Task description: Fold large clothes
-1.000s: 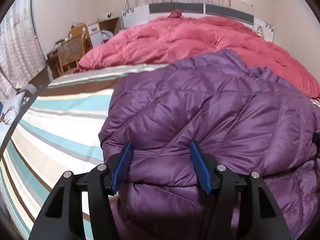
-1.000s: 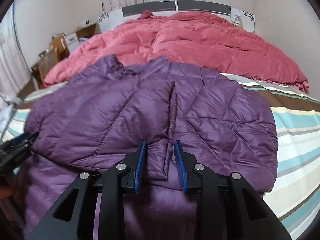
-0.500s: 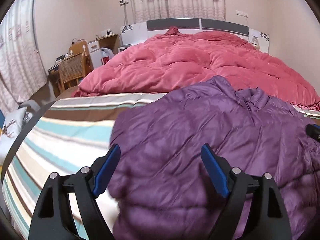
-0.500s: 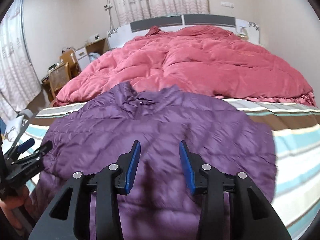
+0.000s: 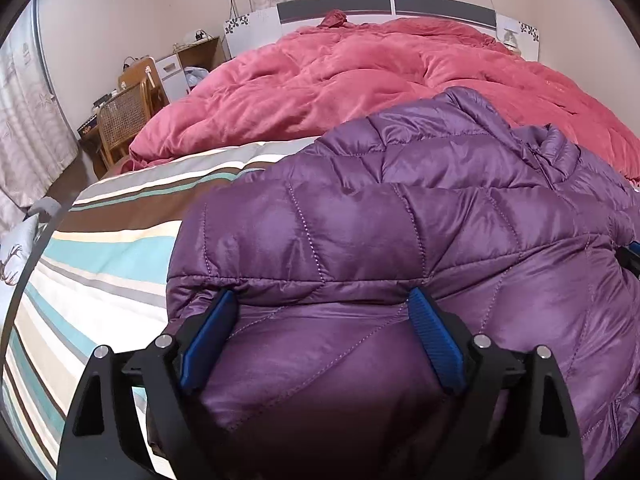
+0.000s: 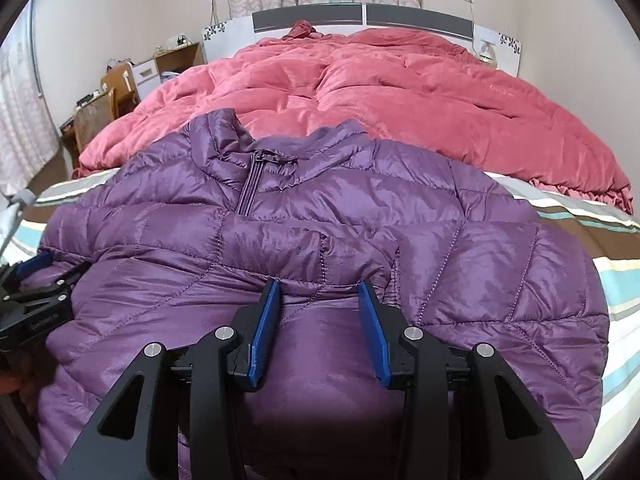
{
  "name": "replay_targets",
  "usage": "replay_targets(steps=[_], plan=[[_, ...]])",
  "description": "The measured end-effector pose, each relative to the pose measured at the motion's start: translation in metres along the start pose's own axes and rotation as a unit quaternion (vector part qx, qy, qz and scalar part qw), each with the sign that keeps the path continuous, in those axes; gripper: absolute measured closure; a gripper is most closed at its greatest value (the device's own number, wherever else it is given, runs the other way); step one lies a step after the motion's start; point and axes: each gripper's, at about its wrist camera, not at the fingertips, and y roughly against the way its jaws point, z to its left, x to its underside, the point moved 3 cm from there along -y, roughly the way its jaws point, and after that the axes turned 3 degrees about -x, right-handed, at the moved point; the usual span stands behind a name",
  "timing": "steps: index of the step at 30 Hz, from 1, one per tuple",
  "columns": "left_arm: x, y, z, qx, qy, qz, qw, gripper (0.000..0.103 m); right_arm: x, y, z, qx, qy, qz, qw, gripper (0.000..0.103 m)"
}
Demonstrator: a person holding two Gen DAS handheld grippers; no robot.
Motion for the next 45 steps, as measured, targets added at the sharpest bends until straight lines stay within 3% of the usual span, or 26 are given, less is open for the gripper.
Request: replay_targets(steps=[8, 13, 15, 20, 25, 27, 28, 31, 38, 45], plan=[[0.006, 0.018, 0.009, 0.014, 0.015, -0.003, 0.9998, 0.012, -0.002, 0.003, -0.001, 0.001, 0.001, -0.001, 1.0, 0.063], [0.012, 0.032, 0.02, 0.015, 0.014, -0.008, 0.9998, 0.009, -0.002, 0.026, -0.001, 0.008, 0.028, 0.001, 1.0, 0.063], [0.015, 0.027, 0.024, 0.006, 0.016, 0.0, 0.9998, 0.007, 0.002, 0.033, -0.007, 0.002, 0.015, 0.0, 1.0, 0.063], [0.021, 0.008, 0.026, 0.027, 0.03, 0.021, 0.999, 0.003, 0.017, 0.015, -0.027, -0.02, -0.033, 0.018, 0.999, 0.059], [0.023, 0.002, 0.031, 0.044, 0.045, 0.03, 0.9976, 0.002, 0.017, 0.01, -0.016, 0.01, -0.009, 0.019, 1.0, 0.059], [0.023, 0.01, 0.031, 0.038, 0.039, 0.025, 0.9982, 0.002, 0.015, 0.013, -0.019, 0.001, -0.016, 0.02, 1.0, 0.057], [0.026, 0.017, 0.032, 0.038, 0.032, 0.021, 0.9985, 0.002, 0.015, 0.021, -0.022, -0.005, -0.024, 0.017, 1.0, 0.057], [0.038, 0.039, 0.036, 0.041, 0.018, 0.013, 0.9989, 0.002, 0.022, 0.051, -0.025, -0.012, -0.031, 0.009, 0.999, 0.044], [0.094, 0.095, 0.07, 0.061, 0.024, 0.007, 0.9978, 0.002, 0.077, 0.131, -0.028, -0.046, -0.011, 0.02, 0.999, 0.043], [0.146, 0.132, 0.103, 0.078, 0.038, 0.011, 0.9962, 0.004, 0.147, 0.196, -0.086, -0.056, -0.093, 0.042, 0.993, 0.043]])
